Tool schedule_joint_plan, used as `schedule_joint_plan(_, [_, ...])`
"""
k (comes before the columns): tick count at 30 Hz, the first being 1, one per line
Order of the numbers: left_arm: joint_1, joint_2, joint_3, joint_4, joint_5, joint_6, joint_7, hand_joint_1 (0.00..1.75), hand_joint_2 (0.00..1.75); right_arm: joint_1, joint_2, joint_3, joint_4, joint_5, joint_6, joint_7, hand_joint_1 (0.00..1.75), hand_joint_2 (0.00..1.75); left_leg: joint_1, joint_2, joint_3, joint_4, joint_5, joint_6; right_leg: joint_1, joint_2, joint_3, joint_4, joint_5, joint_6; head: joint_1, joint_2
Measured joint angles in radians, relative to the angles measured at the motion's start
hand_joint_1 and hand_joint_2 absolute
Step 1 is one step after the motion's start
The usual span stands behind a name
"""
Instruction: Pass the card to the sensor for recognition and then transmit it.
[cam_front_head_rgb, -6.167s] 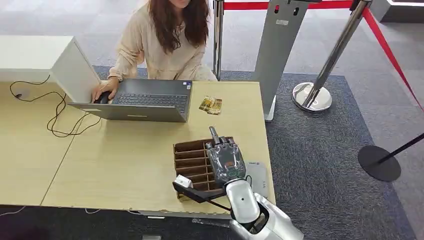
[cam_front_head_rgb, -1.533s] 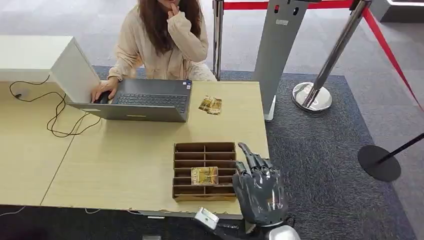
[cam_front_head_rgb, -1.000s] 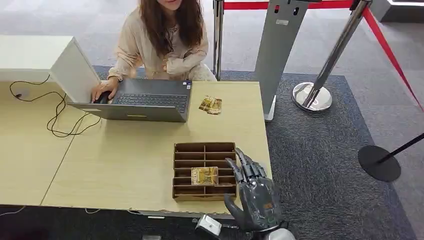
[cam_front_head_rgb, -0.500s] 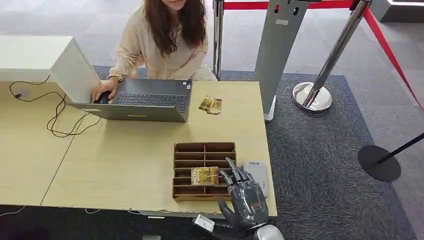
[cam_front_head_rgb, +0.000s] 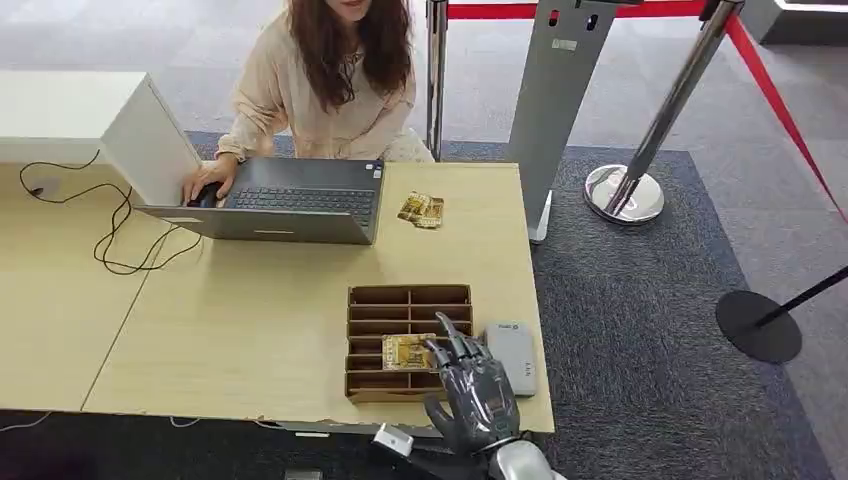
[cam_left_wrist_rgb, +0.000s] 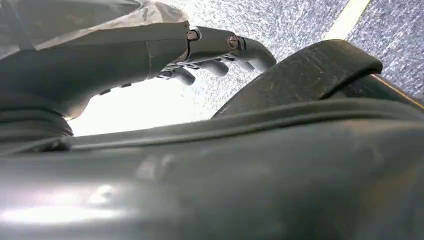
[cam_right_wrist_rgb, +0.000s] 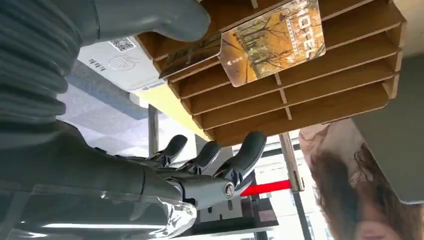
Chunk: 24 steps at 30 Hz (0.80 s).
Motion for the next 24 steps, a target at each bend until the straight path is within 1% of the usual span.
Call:
schedule_joint_plan(11, [0.000,0.001,0.000,0.000,0.000,0.001,0.000,0.00,0.00,-0.020,0.037,0.002,0.033,0.010,0.017,-0.018,0.52,1.75,0.000,0.000,0.000,0.000,0.000,0.000,0.000,0.000,0.000,0.000,0.000,0.000,0.000,0.000])
schedule_joint_plan(24, [0.000,0.005,0.000,0.000,0.000,0.001,-0.001,0.00,0.00,-0.024,0.052,0.004,0.071,-0.004,0.023,-0.027,0.56,1.75,0.000,0.000,0.000,0.000,0.000,0.000,0.000,0.000,0.000,0.000,0.000,0.000,0.000,0.000])
